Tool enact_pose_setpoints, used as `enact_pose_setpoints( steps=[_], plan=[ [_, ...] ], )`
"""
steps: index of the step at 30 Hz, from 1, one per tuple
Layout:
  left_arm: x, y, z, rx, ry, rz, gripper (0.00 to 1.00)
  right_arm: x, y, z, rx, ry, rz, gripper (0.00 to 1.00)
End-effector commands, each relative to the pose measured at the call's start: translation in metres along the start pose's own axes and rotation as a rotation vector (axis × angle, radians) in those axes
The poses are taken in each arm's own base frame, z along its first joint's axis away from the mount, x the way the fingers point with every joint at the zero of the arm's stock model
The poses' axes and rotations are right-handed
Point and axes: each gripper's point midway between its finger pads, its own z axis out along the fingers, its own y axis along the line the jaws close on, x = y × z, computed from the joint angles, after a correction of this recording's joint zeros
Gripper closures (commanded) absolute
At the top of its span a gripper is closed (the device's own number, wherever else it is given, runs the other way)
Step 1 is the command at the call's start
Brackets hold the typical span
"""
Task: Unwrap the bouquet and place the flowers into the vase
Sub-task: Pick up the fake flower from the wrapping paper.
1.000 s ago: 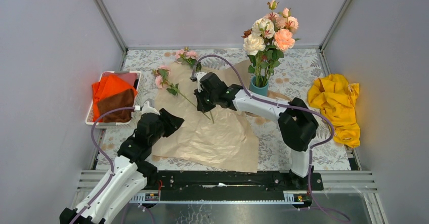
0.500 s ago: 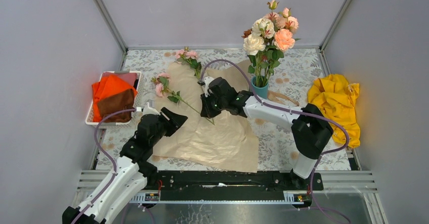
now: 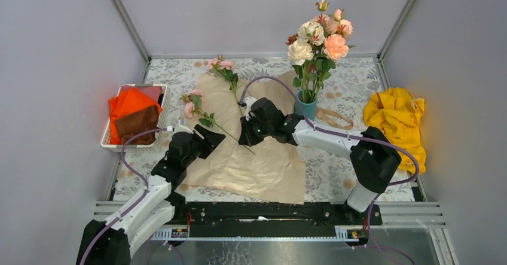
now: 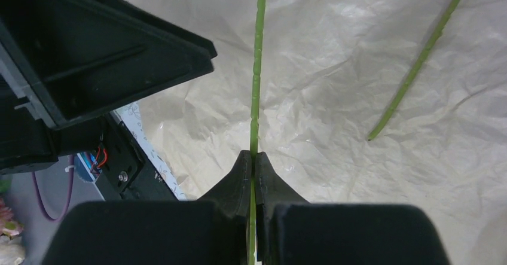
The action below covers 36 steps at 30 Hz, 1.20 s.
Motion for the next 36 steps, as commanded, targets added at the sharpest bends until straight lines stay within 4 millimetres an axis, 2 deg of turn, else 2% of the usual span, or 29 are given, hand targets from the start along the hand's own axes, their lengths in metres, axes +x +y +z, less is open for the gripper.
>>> enact_pose_setpoints(
  steps=[1,5,12,21,24,29,34,36],
  plan=[
    [-0.009,-0.022,0.005,0.107,-0.022,-0.013,0.34,-0.009,0.032,-0.011,-0.087,-0.062,-0.022,1.0],
    [-0.007,-0.017,0.01,0.099,-0.016,-0.012,0.34,0.003,0.036,-0.008,-0.092,-0.041,-0.012,1.0],
    [-0.002,-0.002,0.014,0.078,-0.009,-0.02,0.35,0.006,0.047,-0.013,-0.106,-0.045,-0.02,1.0],
    [0.003,0.007,0.018,0.067,0.007,-0.023,0.38,0.013,0.063,-0.013,-0.135,-0.055,-0.031,1.0],
    [0.005,0.005,0.019,0.076,0.019,-0.02,0.49,0.019,0.061,-0.009,-0.123,-0.04,-0.03,1.0],
    [0.007,0.008,0.02,0.069,0.032,-0.01,0.77,0.024,0.061,-0.008,-0.121,-0.034,-0.024,1.0],
    [0.009,0.011,0.02,0.06,0.041,-0.001,0.99,0.024,0.063,-0.009,-0.12,-0.032,-0.023,1.0],
    [0.01,0.011,0.02,0.059,0.047,0.004,1.0,0.025,0.062,-0.01,-0.117,-0.028,-0.025,1.0]
  ],
)
